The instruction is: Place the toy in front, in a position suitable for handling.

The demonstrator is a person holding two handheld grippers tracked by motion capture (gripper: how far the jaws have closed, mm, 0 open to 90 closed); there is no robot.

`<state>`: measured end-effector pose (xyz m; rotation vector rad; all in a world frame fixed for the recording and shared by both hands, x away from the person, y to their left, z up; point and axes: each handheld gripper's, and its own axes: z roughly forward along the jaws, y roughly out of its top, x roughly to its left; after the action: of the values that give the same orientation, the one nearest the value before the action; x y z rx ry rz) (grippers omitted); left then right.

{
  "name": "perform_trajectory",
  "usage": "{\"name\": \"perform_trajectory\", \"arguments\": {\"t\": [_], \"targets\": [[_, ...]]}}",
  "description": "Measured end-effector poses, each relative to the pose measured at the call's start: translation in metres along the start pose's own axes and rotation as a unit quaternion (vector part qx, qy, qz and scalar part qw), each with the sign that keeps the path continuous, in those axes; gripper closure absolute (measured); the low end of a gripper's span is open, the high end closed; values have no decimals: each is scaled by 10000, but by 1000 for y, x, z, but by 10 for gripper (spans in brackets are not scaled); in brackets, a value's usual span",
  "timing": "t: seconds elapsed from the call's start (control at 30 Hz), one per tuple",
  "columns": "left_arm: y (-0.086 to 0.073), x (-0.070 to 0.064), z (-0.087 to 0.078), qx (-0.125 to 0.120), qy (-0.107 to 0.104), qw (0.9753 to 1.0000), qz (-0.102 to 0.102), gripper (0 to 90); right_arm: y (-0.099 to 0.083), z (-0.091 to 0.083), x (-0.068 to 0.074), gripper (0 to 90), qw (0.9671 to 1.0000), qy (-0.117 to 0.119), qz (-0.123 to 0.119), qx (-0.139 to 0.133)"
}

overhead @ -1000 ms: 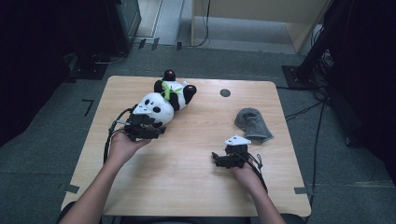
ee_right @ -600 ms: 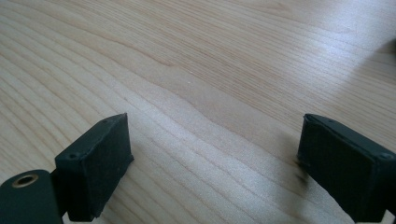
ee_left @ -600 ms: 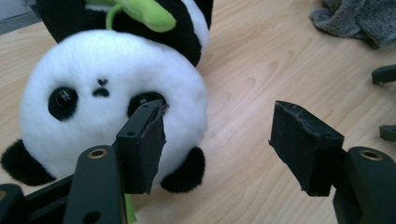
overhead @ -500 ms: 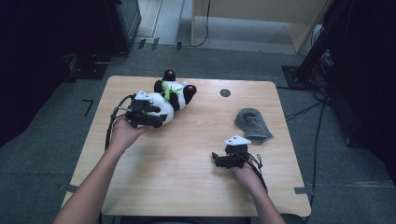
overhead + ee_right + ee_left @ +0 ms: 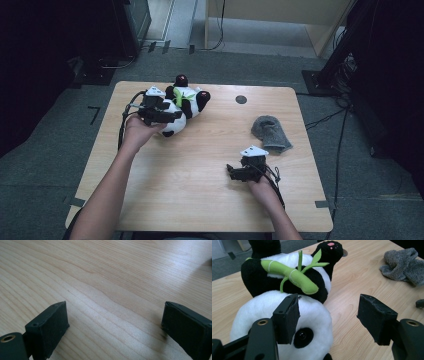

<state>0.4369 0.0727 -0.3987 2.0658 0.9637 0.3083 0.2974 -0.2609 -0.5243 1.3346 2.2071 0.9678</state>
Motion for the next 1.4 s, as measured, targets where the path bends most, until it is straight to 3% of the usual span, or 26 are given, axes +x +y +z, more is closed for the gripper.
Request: {"name": "perform_trajectory", "arguments": {"t": [0.17,0.3,0.37,0.57,0.67,0.8,0.93,1.13,1.23,1.27,1.4], "targets": [[4,3,10,-62,-77,9999,-93,333,-2,-2,1,68,10000,-30,31,-4],[5,3,19,-138,56,9998,-105,331,-2,-2,1,68,10000,-31,41,-6],[7,4,23,-59,133,9998,-98,331,-2,-2,1,68,10000,-35,59,-1],[12,7,31,2,140,9999,-90,325,-2,-2,1,67,10000,-41,60,-4],[14,6,35,-137,110,9998,-123,331,-2,-2,1,65,10000,-42,64,-1],[12,9,47,65,311,9994,-110,331,-2,-2,1,61,10000,-47,54,0],[12,14,51,-37,497,9986,-147,343,-2,-2,1,61,10000,-47,54,1],[6,21,53,-135,586,9981,-98,557,-2,-2,1,61,10000,-48,53,0],[4,19,52,-160,675,9975,95,640,-2,-2,1,61,10000,-48,51,-1],[3,19,51,-174,696,9973,135,722,-2,-2,1,61,10000,-48,52,0],[3,21,48,-197,501,9985,-12,765,-2,-2,1,61,10000,-48,52,-1]]}}
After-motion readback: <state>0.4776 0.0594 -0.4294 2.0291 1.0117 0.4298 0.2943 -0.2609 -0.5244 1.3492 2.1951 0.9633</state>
